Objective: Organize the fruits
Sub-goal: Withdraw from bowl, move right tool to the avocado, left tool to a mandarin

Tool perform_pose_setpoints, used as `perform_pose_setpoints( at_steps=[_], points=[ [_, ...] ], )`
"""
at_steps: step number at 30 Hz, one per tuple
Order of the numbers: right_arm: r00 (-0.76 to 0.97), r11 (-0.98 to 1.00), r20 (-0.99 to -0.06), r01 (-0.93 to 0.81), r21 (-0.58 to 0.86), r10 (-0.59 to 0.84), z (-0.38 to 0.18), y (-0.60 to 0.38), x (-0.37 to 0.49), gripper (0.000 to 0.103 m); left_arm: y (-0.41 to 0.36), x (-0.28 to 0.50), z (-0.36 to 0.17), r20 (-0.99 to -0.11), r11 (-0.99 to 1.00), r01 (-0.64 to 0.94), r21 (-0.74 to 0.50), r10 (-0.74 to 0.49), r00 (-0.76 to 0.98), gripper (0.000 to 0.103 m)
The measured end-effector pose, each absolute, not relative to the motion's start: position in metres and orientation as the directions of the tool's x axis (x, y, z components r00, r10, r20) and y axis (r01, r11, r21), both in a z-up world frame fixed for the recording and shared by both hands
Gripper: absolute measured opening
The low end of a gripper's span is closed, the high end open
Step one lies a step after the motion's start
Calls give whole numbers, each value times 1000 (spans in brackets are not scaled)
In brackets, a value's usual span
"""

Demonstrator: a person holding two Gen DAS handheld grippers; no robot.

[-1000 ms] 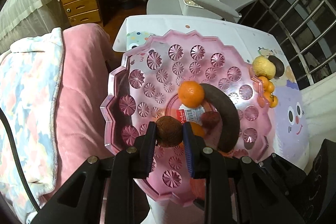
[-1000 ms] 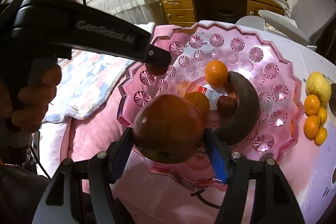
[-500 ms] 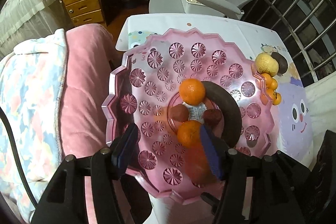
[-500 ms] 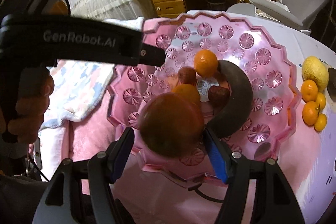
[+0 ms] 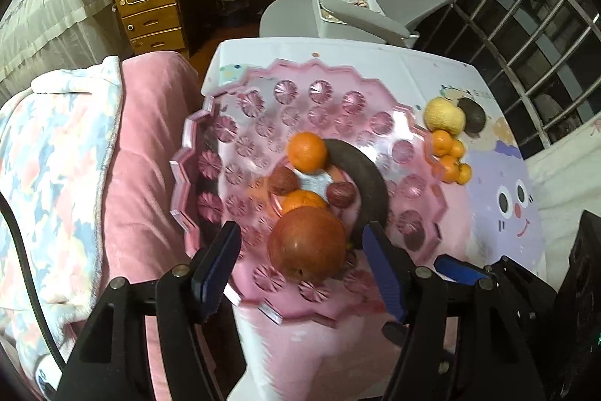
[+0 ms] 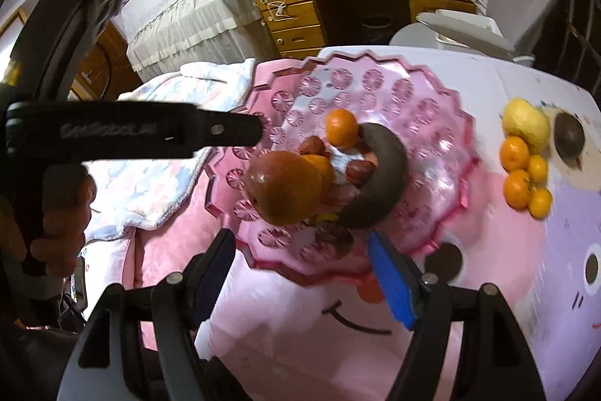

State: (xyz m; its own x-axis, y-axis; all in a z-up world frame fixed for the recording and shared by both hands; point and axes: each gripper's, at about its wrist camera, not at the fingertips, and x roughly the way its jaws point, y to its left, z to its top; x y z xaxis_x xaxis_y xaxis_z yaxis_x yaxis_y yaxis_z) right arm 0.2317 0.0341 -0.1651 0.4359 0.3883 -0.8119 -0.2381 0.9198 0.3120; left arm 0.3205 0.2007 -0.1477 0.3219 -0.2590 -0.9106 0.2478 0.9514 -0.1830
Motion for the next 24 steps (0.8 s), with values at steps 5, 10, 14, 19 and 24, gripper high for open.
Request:
perform_pose_setpoints(
  at_steps=[5,10,14,19,24],
  points=[
    [421,921,-820,-164,352,389,-169,-5,213,73,180,294,-143,-916,944,268,-193,-271,295,67],
    [402,926,-839,-67,372,366,-176,-52,192,74,153,268,-143,-924,936,278,-215,-287,253,69],
    [389,921,-848,1,391,359,-182,-89,182,74,126,254,-147,-931,934,275,-230,-293,217,69],
    [379,902,-848,72,426,371,-186,-141,177,74,96,241,-156,-937,938,254,-237,-289,194,70],
    [349,894,-854,85,439,386,-190,-178,184,74,70,236,-162,-941,949,202,-244,-282,188,70]
  ],
)
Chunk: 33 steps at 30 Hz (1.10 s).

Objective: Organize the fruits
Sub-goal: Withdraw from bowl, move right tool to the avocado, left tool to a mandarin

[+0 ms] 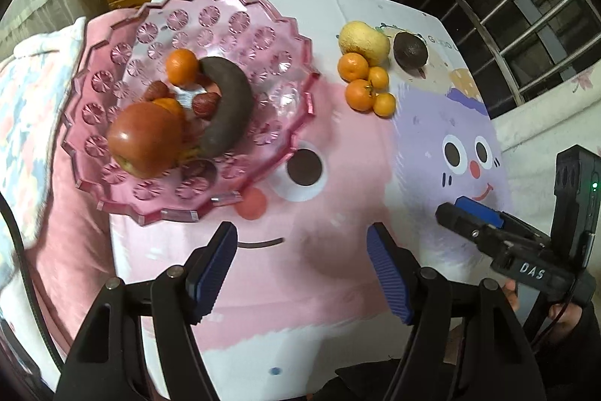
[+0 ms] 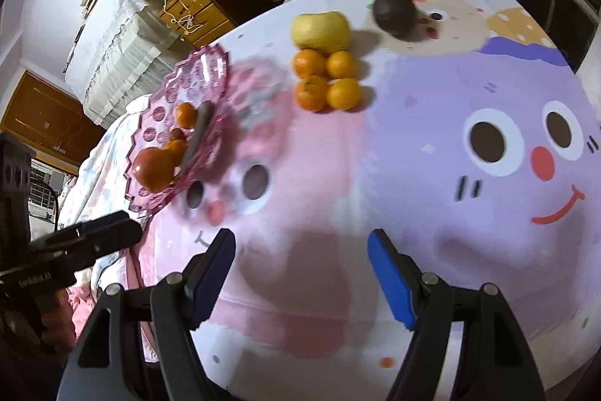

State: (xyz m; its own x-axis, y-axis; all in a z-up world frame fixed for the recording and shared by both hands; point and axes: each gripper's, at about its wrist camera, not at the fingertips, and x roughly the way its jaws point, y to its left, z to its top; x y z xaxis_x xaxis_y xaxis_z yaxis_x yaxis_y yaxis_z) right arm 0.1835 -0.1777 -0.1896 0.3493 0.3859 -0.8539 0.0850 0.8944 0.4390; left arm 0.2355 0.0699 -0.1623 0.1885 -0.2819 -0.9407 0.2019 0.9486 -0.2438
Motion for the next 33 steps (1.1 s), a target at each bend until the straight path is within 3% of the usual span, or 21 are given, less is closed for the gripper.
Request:
perform_pose_setpoints(
  at_steps=[22,33],
  points=[
    [329,924,-867,-52,380,375,-188,-288,282,74,-33,300,-198,-934,955,-1,-295,-288,210,71],
    [350,917,-850,-81,391,393,-199,-300,353,74,-57,344,-219,-945,967,-57,-247,-227,237,71]
  ],
)
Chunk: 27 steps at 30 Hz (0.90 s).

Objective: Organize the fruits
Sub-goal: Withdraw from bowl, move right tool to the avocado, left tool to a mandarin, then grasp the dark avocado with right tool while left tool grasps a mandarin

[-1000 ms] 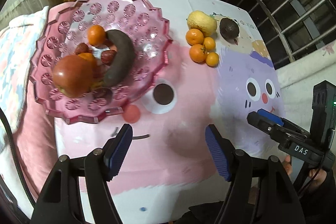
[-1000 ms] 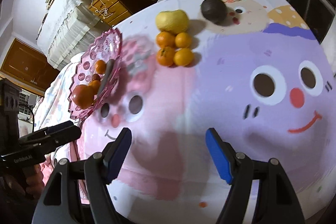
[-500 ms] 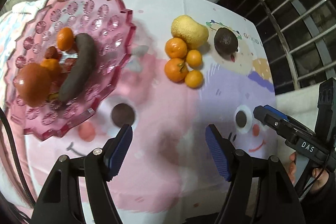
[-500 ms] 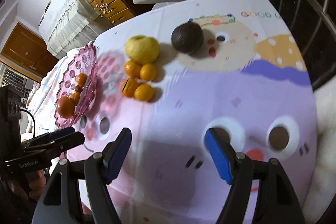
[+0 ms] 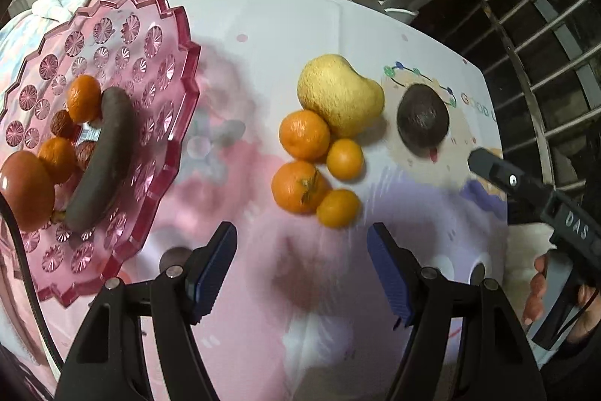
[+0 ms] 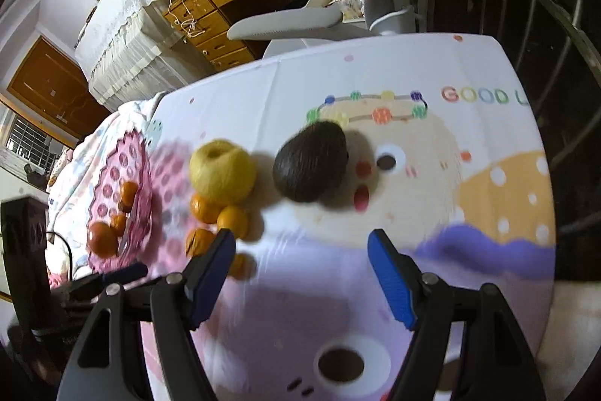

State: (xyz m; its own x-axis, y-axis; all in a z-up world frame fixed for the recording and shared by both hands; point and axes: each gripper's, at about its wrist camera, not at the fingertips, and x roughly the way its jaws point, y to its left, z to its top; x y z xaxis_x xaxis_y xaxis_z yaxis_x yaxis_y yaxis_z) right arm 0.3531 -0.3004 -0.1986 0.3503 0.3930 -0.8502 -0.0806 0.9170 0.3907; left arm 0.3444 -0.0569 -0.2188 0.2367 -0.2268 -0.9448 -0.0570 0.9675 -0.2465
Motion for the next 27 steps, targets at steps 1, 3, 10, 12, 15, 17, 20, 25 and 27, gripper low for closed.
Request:
perform_pose_setpoints(
  at_steps=[1,3,10,12,15,17,20,25,27],
  points=[
    [351,916,-849,-81,393,396,-201,-300,360,74,-57,348,-221,-945,967,-61,-247,-226,236,71],
    [350,916,-848,-85,393,397,-205,-297,372,74,-59,355,-226,-945,966,-68,-248,-226,234,71],
    [331,925,-865,-94,369,379,-224,-288,403,74,-65,372,-241,-943,961,-91,-260,-233,237,71],
    [318,925,-869,-87,371,379,-230,-288,406,74,-66,377,-246,-944,960,-97,-264,-236,229,71],
    [302,922,-873,-74,379,384,-239,-287,412,74,-69,381,-251,-943,958,-99,-271,-243,227,68],
    [304,919,-869,-64,390,390,-243,-286,413,74,-72,384,-255,-943,957,-102,-273,-245,226,67],
    [292,918,-873,-61,391,391,-247,-283,417,74,-73,388,-260,-943,955,-108,-276,-248,221,61],
    [291,927,-880,-76,368,374,-249,-275,422,73,-68,388,-267,-941,950,-126,-287,-256,220,50],
    [284,932,-888,-77,355,361,-250,-272,424,73,-68,387,-269,-940,948,-132,-291,-258,222,48]
  ],
)
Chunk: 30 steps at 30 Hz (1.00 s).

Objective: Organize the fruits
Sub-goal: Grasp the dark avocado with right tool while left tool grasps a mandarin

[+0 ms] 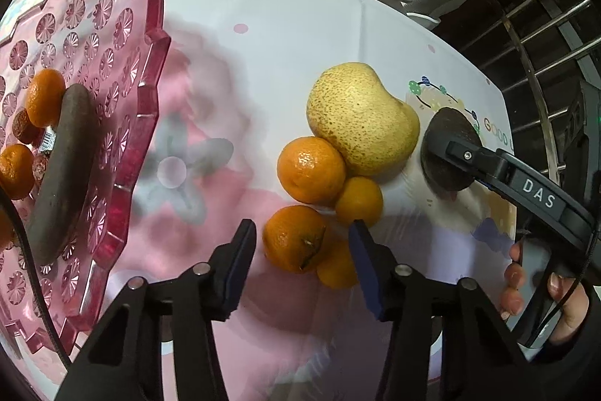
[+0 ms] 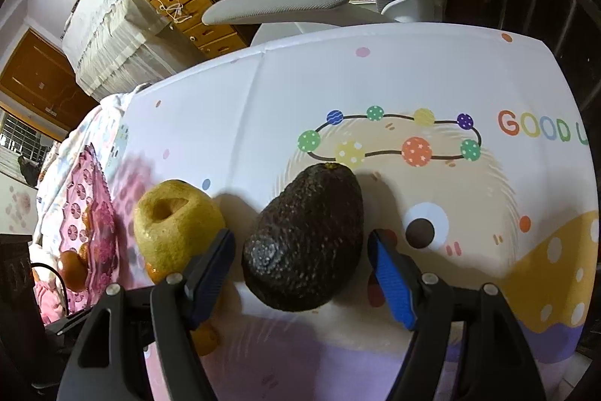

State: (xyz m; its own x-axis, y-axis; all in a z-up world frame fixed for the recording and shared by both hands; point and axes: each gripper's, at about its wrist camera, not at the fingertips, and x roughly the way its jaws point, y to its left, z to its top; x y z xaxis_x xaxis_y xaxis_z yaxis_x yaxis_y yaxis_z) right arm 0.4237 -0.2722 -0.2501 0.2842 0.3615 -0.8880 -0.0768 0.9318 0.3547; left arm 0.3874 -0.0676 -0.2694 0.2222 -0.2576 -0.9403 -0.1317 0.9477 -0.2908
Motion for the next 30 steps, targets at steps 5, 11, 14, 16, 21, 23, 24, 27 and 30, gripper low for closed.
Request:
perform_pose_setpoints(
  at_steps=[5,11,14,16,21,23,24,27,30],
  points=[
    [281,937,-895,-59,343,345,-254,-272,426,72,-67,387,-277,-939,943,-140,-301,-267,218,39],
    [289,927,-883,-53,372,370,-255,-274,428,63,-67,388,-278,-935,943,-126,-307,-274,228,38],
    [294,927,-882,-45,372,368,-255,-274,427,62,-62,386,-277,-933,941,-126,-314,-281,223,37],
    [292,929,-885,-41,369,364,-254,-273,427,62,-57,382,-274,-938,945,-129,-301,-268,222,37],
    [281,931,-890,-37,362,358,-251,-272,421,62,-55,374,-259,-932,944,-115,-310,-277,235,37],
    [280,930,-890,-33,365,360,-247,-273,415,61,-55,368,-250,-930,946,-100,-310,-279,238,37],
    [283,930,-889,-33,366,360,-245,-273,411,62,-55,366,-247,-928,945,-94,-312,-283,241,37],
    [287,930,-887,-35,367,361,-238,-274,399,62,-52,353,-235,-922,945,-71,-321,-294,251,37],
    [290,928,-885,-27,372,364,-231,-274,385,61,-47,339,-228,-915,939,-57,-340,-316,250,37]
  ],
)
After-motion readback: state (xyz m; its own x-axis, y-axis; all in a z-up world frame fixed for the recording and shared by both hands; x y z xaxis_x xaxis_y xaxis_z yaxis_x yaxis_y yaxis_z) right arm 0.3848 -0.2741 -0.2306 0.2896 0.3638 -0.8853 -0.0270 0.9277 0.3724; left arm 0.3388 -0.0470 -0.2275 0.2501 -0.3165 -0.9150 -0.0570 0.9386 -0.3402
